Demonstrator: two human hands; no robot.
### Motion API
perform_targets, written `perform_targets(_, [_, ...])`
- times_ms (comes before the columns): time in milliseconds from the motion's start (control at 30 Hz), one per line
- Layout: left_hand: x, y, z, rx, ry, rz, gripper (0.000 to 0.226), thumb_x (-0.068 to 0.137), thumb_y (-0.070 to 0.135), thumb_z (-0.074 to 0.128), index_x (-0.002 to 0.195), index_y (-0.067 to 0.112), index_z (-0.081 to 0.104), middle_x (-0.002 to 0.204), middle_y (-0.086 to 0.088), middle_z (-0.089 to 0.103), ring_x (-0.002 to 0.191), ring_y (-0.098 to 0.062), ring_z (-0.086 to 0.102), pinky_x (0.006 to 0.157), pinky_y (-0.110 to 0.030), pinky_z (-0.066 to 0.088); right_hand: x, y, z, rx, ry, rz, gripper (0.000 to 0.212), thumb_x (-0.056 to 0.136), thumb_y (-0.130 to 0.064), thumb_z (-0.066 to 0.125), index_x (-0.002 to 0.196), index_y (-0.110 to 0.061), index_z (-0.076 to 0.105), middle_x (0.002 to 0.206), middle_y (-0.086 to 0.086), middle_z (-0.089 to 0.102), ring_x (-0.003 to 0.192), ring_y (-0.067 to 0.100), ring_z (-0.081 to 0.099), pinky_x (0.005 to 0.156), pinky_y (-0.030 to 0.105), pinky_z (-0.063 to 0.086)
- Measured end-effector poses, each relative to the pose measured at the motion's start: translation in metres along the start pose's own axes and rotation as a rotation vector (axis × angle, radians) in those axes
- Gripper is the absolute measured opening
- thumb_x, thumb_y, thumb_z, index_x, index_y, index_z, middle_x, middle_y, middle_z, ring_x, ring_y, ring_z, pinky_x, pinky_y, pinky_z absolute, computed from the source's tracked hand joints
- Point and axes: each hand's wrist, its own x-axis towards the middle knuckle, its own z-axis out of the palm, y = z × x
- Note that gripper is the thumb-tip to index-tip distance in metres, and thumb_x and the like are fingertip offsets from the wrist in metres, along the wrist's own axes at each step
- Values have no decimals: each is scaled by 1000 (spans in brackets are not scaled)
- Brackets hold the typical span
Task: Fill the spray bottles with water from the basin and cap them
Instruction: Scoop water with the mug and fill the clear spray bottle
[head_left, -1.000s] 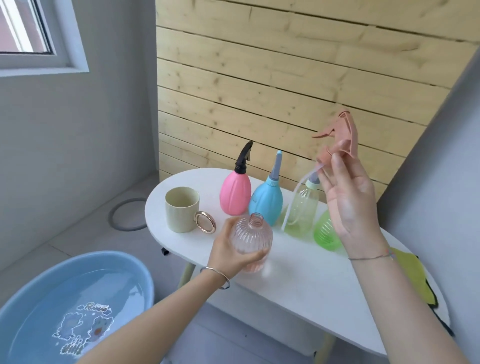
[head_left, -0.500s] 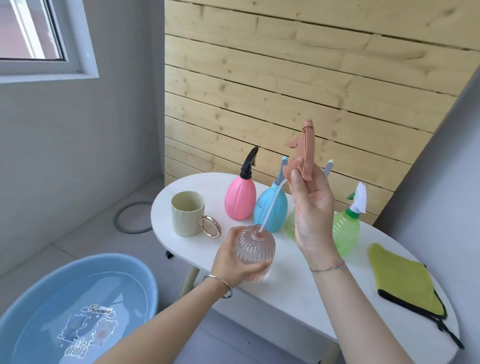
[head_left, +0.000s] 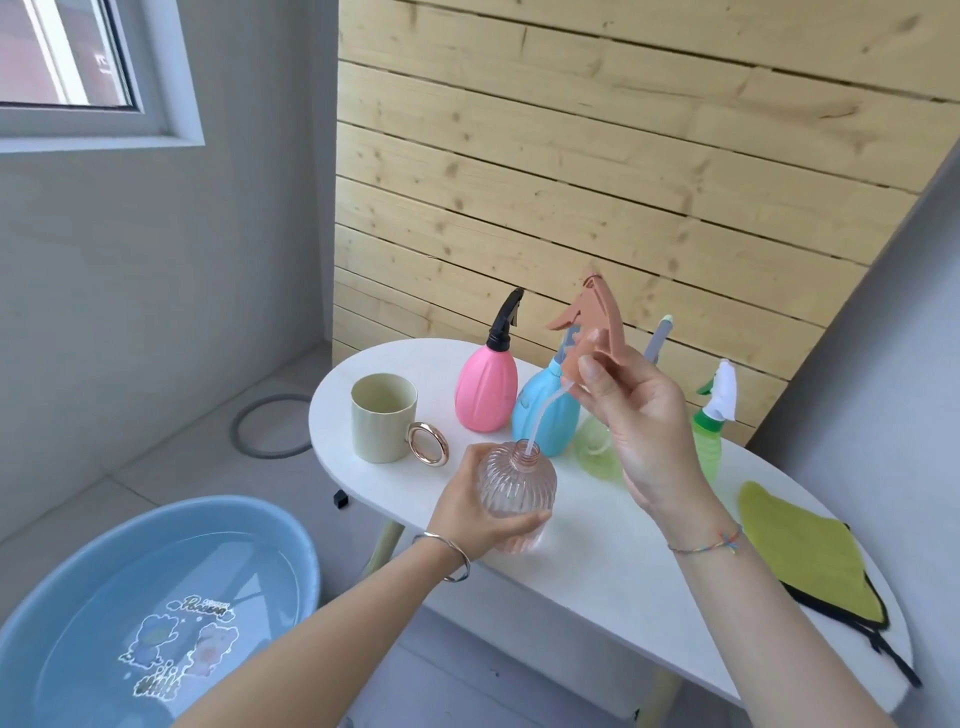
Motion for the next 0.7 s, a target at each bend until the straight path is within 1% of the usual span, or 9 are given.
perform_targets(100, [0, 1, -1, 2, -10, -16, 79, 55, 45, 90, 118, 33, 43, 112, 20, 58, 105, 15, 51, 84, -1, 35, -2, 17, -3, -44, -34, 124, 14, 84, -17, 61, 96, -21, 66, 85, -11, 73, 89, 7, 69, 88, 26, 54])
perform_targets(167, [-1, 2, -1, 0, -16, -25, 82, 52, 53, 87, 117, 34, 42, 113, 21, 57, 106, 14, 50, 85, -1, 34, -3, 29, -6, -84, -54, 188, 14, 84, -12, 64, 95, -20, 67, 87, -9, 73, 90, 8, 69, 86, 22, 52])
perform_targets(267, [0, 4, -1, -9, -21, -27, 86, 46, 61, 82, 117, 33, 42, 113, 20, 57, 107, 12, 52, 86, -2, 35, -4, 44, -12, -244, -163, 254, 15, 83, -9, 69, 91, -21, 68, 93, -8, 73, 94, 9, 68, 90, 23, 49])
perform_targets(333, [1, 4, -1, -12, -25, -27, 86, 45, 62, 81, 116, 33, 41, 113, 20, 57, 107, 11, 52, 86, -2, 35, -3, 49, -15, -311, -213, 288, 15, 82, -9, 71, 92, -20, 68, 94, -8, 73, 96, 8, 67, 92, 23, 49])
perform_targets(433, [1, 3, -2, -3, -38, -27, 85, 45, 60, 82, 114, 35, 40, 112, 22, 55, 105, 14, 51, 85, -2, 36, -1, 52, -19, -344, -248, 311, 16, 83, -8, 71, 95, -17, 67, 91, -9, 72, 91, 5, 68, 85, 15, 49])
perform_targets(500, [1, 3, -3, -4, -47, -31, 85, 45, 59, 82, 114, 35, 40, 112, 22, 56, 105, 14, 52, 84, -2, 37, 1, 54, -21, -411, -296, 305, 15, 82, -12, 72, 95, -18, 67, 92, -9, 72, 93, 6, 68, 88, 16, 49])
perform_targets(567, [2, 2, -2, -3, -50, -40, 88, 43, 62, 81, 116, 33, 40, 112, 20, 57, 105, 11, 53, 84, -4, 39, 2, 57, -22, -431, -316, 325, 14, 83, -14, 72, 94, -20, 67, 94, -10, 72, 95, 5, 67, 90, 17, 49])
perform_targets(633, [2, 1, -1, 4, -47, -43, 90, 42, 64, 80, 116, 31, 40, 113, 18, 58, 106, 6, 55, 85, -7, 40, 3, 57, -22, -430, -338, 344, 14, 84, -12, 70, 94, -21, 67, 93, -13, 72, 93, 1, 67, 85, 13, 48])
perform_targets(700, [3, 1, -1, 9, -50, -41, 91, 43, 62, 81, 117, 30, 41, 113, 17, 58, 107, 2, 56, 86, -9, 41, 6, 56, -24, -411, -366, 374, 15, 85, -9, 68, 97, -17, 68, 95, -12, 72, 91, -1, 67, 82, 11, 47])
